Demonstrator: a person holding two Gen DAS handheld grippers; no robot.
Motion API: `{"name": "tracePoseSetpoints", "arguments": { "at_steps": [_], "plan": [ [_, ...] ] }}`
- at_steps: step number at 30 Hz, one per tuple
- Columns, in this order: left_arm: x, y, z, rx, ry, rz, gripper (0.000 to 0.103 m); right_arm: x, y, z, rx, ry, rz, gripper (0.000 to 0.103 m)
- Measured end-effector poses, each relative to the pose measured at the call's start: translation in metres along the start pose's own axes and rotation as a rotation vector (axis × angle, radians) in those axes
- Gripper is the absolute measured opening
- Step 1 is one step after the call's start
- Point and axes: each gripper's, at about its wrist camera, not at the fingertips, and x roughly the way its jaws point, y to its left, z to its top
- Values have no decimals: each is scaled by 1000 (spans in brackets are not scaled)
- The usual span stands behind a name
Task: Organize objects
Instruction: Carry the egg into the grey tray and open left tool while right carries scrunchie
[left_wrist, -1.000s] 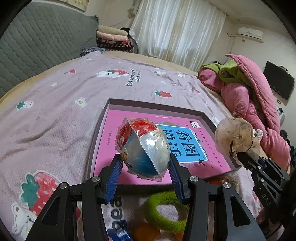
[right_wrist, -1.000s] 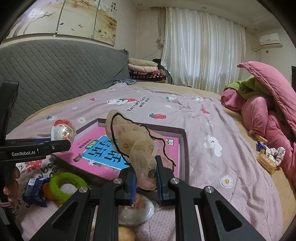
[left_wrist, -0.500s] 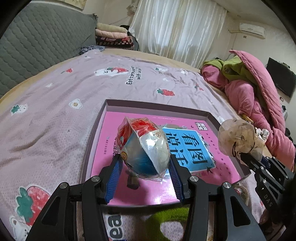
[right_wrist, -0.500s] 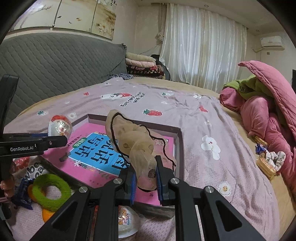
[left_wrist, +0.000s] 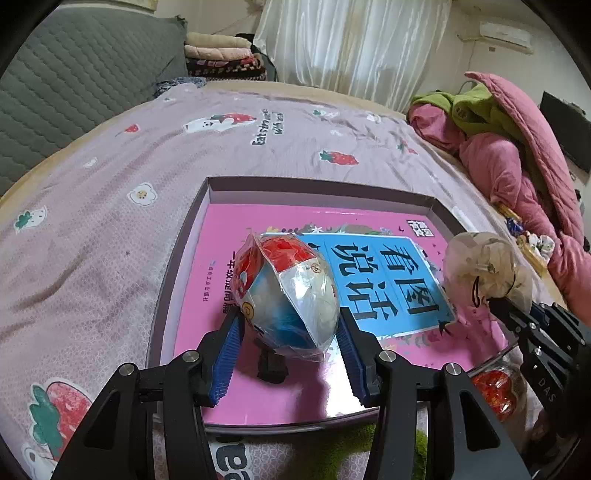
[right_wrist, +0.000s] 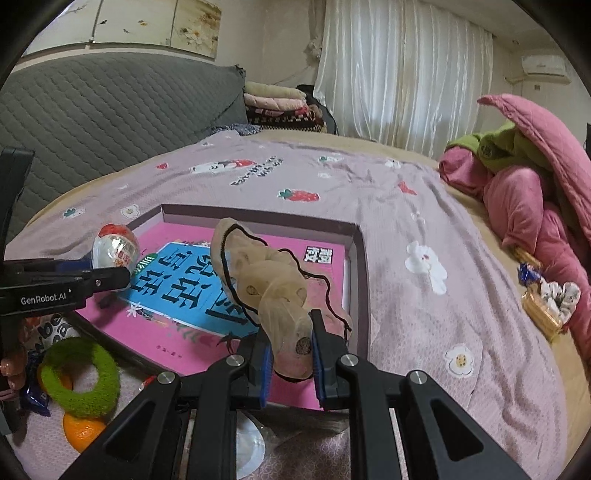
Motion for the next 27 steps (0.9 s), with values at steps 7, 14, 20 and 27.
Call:
{"name": "tracePoseSetpoints", "arguments": {
  "at_steps": [7, 14, 20, 27],
  "plan": [
    [5, 1, 0, -8, 28, 10, 52, 2, 1, -3, 0, 23, 10, 18],
    [10, 1, 0, -9, 56, 29, 52, 3, 1, -4, 7, 44, 32, 18],
    [13, -1, 0, -2, 93, 33, 53, 4, 0, -5, 20, 63, 55, 18],
    [13, -6, -3, 21, 118, 43, 53, 0, 0, -6, 23, 70, 60, 21]
  ]
}}
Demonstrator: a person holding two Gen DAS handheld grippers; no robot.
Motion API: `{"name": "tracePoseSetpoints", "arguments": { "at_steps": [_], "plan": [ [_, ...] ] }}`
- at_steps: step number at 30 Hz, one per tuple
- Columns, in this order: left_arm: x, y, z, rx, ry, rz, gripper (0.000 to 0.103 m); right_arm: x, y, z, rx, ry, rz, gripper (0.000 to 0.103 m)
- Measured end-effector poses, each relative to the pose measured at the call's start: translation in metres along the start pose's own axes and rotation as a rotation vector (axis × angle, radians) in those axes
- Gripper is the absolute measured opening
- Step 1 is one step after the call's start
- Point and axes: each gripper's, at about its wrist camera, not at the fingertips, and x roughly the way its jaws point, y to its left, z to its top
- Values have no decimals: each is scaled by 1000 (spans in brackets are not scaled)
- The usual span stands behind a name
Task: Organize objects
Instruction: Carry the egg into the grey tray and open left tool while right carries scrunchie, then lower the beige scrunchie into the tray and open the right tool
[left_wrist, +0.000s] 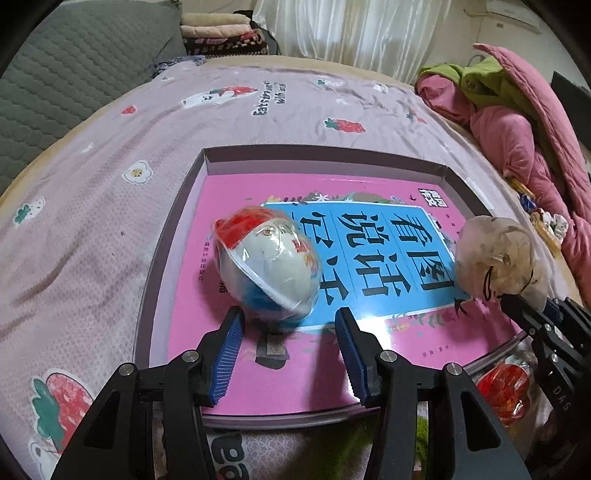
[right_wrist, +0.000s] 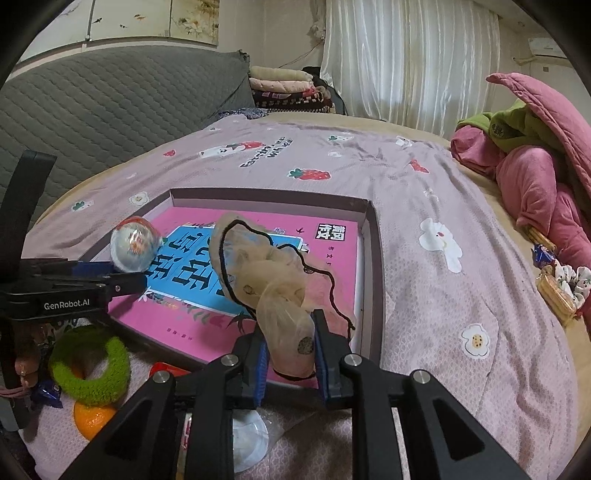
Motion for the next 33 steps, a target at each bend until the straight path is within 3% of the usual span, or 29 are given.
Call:
{"name": "tracePoseSetpoints", "arguments": {
  "at_steps": [17, 22, 33],
  "plan": [
    [-12, 1, -4, -22, 15, -10, 53, -8, -2, 0, 14, 1, 48, 36],
    [-19, 2, -6, -32, 5, -8, 53, -13, 2, 1, 1, -21, 54, 52],
    [-39, 3, -10, -34, -35, 5, 55, -26, 1, 3, 2, -73, 54, 63]
  ]
}}
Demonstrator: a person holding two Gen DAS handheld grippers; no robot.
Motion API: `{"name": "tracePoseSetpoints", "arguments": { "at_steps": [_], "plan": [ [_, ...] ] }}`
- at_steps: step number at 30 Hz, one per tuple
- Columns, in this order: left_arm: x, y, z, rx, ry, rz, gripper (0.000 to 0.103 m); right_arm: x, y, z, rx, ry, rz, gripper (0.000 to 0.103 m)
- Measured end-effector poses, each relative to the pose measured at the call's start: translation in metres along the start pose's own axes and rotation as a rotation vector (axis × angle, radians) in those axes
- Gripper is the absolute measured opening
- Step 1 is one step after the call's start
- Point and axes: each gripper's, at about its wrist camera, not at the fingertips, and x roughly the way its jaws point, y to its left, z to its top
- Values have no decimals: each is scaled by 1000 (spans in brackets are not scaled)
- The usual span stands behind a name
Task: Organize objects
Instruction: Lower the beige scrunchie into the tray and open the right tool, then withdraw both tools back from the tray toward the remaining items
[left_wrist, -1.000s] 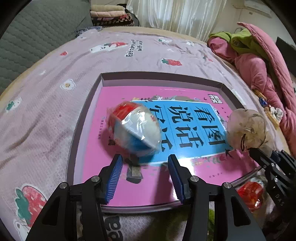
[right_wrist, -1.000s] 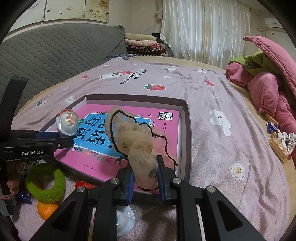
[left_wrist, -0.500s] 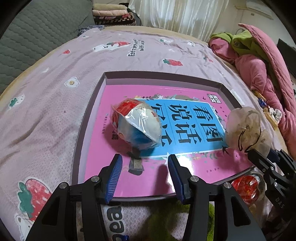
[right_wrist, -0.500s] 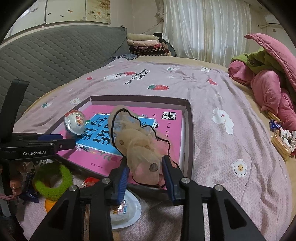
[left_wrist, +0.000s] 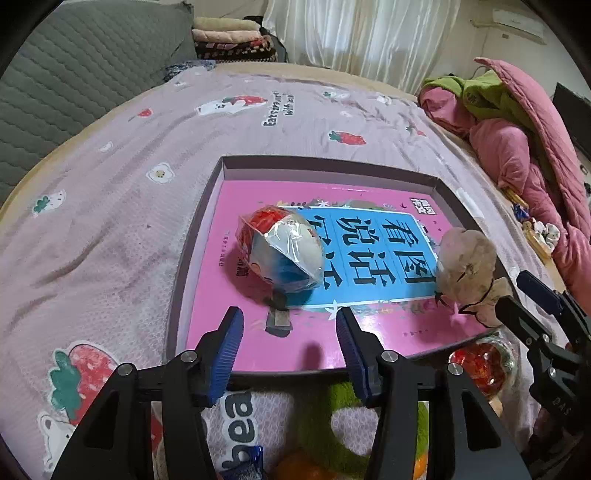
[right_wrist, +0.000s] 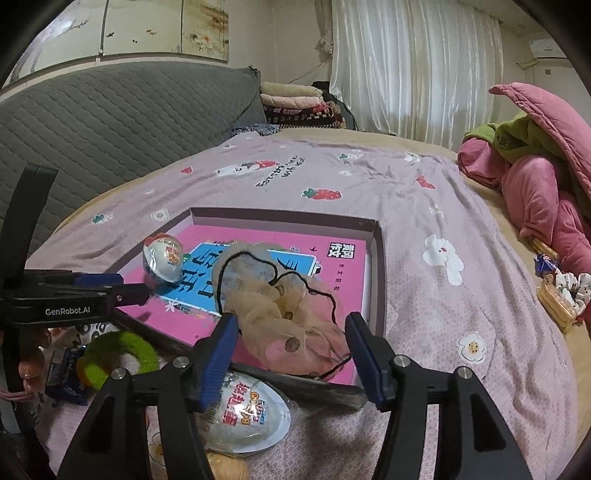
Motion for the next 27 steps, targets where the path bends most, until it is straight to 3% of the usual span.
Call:
{"name": "tracePoseSetpoints", "arguments": {
  "at_steps": [10, 27],
  "plan": [
    [-20, -2, -2, -11, -17, -15, 57, -12, -3, 6, 16, -44, 14, 65],
    [-68, -9, -6, -7, -110, -6, 65, -46, 8, 9, -7, -130, 48, 71]
  ]
}}
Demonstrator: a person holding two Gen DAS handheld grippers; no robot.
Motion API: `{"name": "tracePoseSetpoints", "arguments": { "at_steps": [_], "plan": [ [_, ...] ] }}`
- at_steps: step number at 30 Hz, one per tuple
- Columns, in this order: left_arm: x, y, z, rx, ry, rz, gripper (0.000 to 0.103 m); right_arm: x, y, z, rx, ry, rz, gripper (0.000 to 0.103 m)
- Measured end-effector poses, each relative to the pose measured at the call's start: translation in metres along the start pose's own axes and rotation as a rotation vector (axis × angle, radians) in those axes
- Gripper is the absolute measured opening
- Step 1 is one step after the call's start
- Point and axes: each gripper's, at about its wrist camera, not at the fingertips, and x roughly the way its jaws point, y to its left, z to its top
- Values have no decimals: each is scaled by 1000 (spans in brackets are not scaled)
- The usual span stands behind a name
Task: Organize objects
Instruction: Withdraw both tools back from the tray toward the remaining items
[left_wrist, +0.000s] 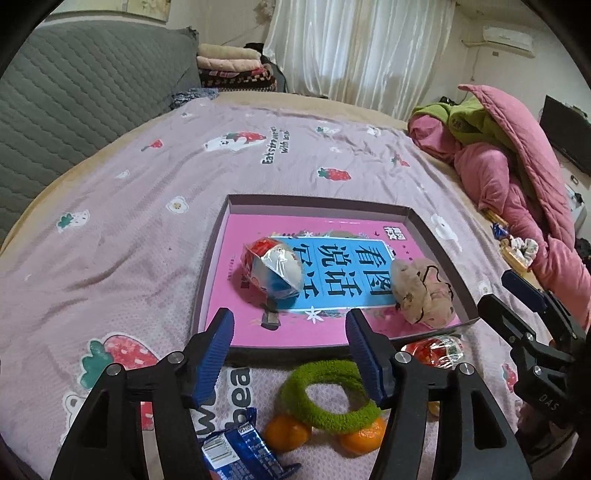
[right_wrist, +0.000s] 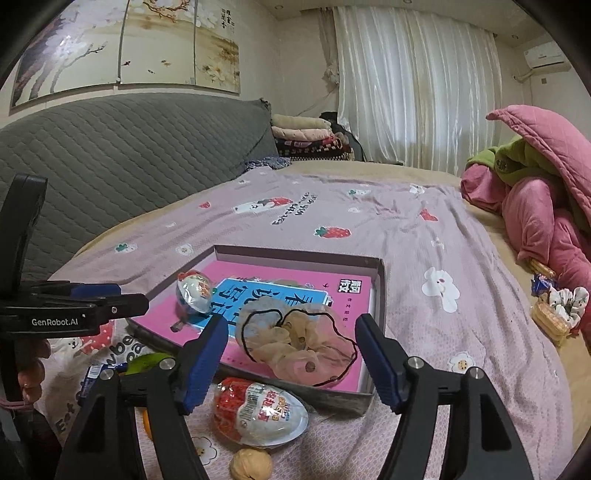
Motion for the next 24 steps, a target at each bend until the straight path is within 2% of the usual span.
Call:
{"name": "tracePoseSetpoints", "arguments": {
  "at_steps": [12, 24],
  "plan": [
    [-20, -1, -6, 6, -14, 22, 65, -18, 0, 2, 16, -47, 27, 76],
    [-36, -4, -13, 18, -23, 11, 66, -27, 4, -2, 13, -59, 28, 77]
  ]
}}
